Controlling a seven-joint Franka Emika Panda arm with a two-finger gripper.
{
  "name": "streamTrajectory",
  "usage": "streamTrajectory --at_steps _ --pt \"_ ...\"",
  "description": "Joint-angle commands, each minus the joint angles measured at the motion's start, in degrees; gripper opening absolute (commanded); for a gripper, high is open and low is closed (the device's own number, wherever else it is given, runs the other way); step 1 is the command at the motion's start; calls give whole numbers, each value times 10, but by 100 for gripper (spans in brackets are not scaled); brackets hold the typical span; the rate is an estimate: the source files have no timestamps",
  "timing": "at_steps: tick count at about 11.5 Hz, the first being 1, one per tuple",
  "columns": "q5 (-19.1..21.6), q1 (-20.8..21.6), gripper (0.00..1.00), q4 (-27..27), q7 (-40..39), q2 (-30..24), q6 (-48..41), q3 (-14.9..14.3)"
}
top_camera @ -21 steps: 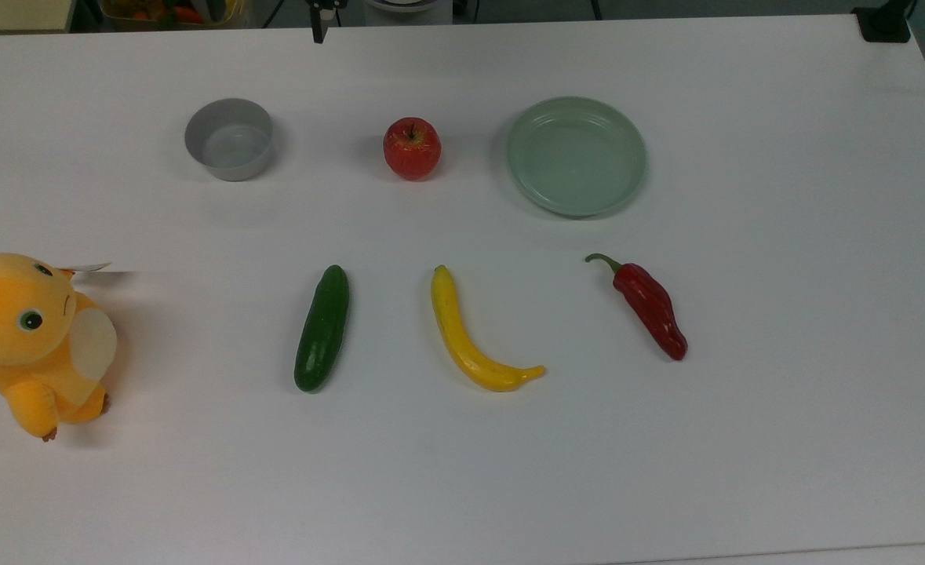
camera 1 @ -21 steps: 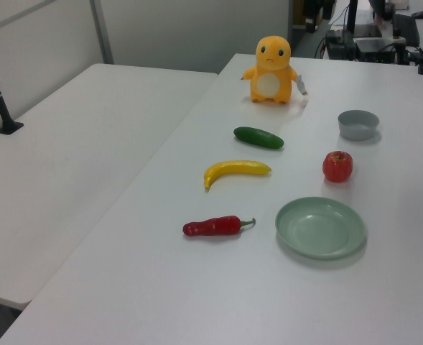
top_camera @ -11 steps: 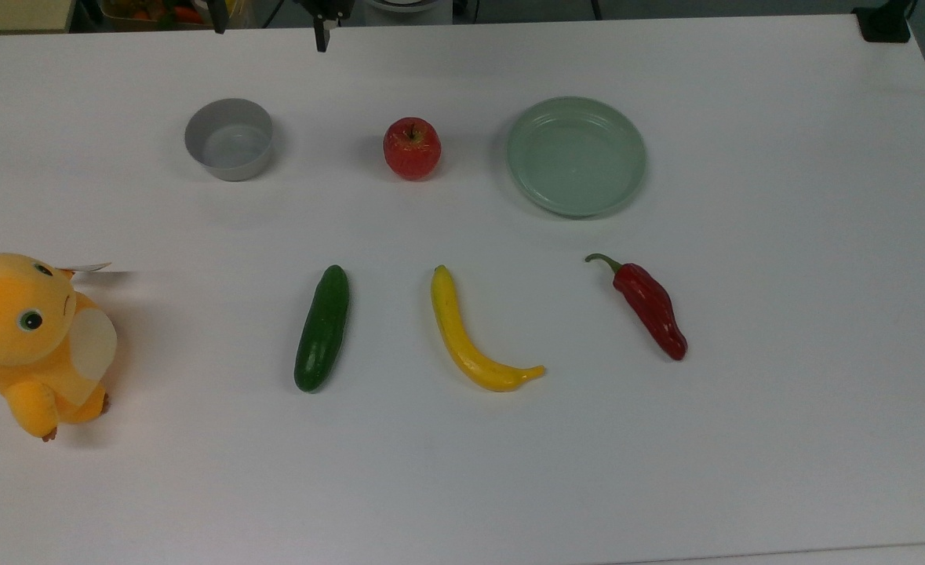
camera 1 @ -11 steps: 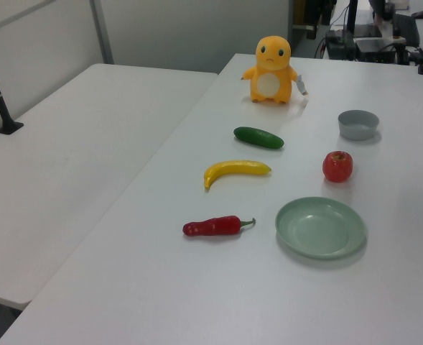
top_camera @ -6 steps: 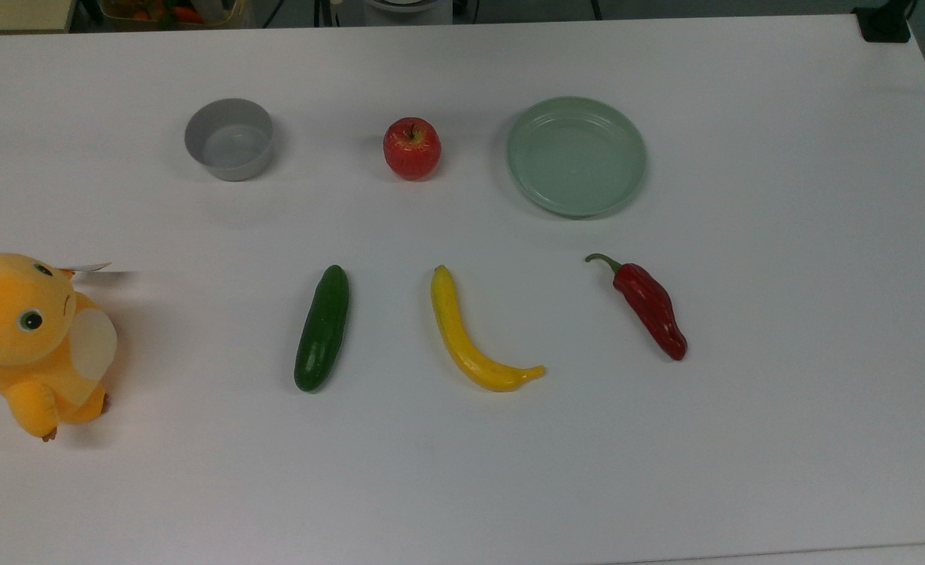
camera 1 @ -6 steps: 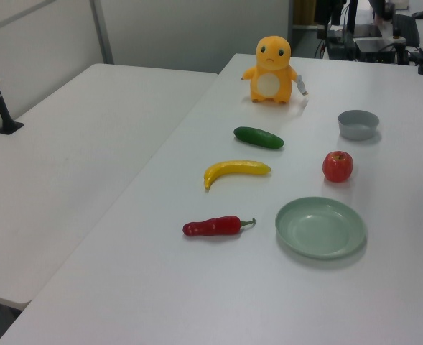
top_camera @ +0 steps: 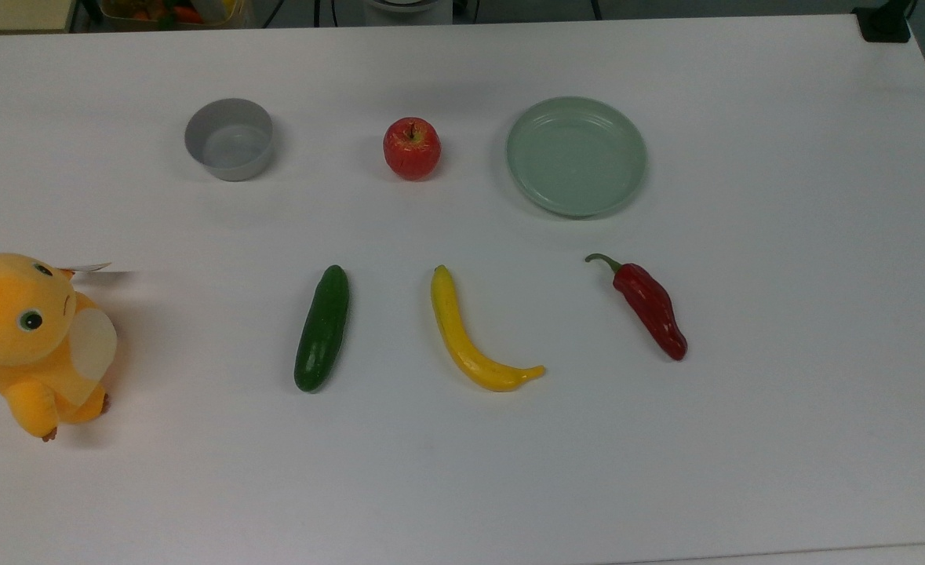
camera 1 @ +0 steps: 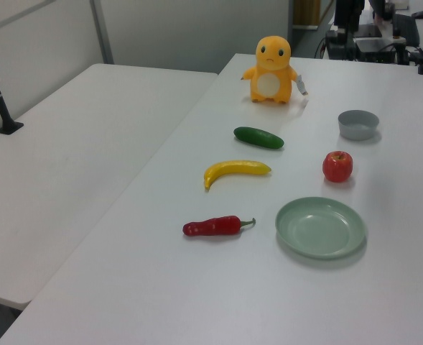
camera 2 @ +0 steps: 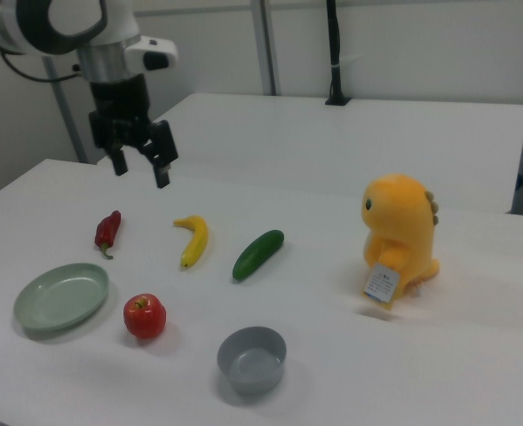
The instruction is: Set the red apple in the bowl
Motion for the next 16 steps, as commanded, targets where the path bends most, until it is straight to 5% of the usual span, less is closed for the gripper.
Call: streamTrajectory --at_steps 1,8,16 --pt "10 -36 100 -110 -10 -63 10 73" --pt "10 -34 100 -216 -57 -78 28 128" --pt "14 -44 100 -367 -58 -95 281 127"
